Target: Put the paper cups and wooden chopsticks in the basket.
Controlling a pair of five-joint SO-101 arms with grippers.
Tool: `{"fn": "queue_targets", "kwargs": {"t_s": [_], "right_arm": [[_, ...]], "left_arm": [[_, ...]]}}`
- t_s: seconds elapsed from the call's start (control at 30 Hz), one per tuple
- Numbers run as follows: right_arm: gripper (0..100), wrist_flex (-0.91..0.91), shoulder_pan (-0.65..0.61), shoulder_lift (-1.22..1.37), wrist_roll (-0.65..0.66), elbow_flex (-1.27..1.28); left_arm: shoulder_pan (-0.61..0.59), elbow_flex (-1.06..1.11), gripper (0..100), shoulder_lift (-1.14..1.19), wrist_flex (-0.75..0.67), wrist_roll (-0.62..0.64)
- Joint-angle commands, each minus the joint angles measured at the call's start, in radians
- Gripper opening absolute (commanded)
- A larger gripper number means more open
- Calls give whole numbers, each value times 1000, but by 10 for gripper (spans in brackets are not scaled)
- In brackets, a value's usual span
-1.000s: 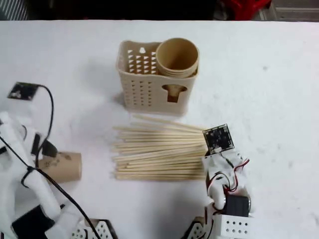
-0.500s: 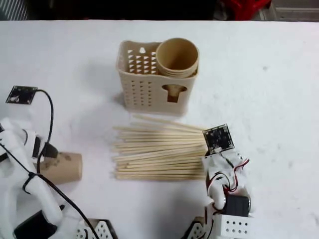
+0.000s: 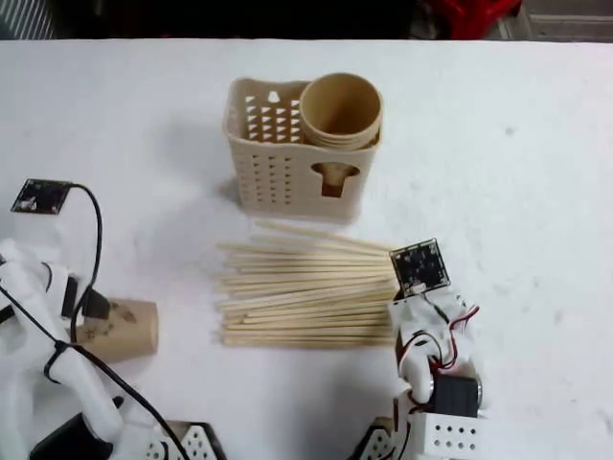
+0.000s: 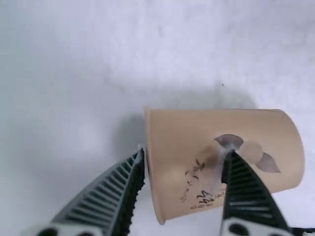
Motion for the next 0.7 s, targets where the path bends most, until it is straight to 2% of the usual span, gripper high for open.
{"fn": "queue_targets", "kwargs": {"t_s": [0.0,0.13,0.27,0.53,0.67], "right_arm": [[22,7,5,-5,6,8],[22,7,5,-5,6,8],[22,7,5,-5,6,8],[21,7,5,-5,6,8],[21,7,7,-5,6,8]], "left_arm": [[-47,63,264,16,21,-6],[-131,107,264,13,-18,-9],[-136,186,264,18,-75,-12],[22,236,264,10,-63,-5],[145,176,264,10,46,-3]]}}
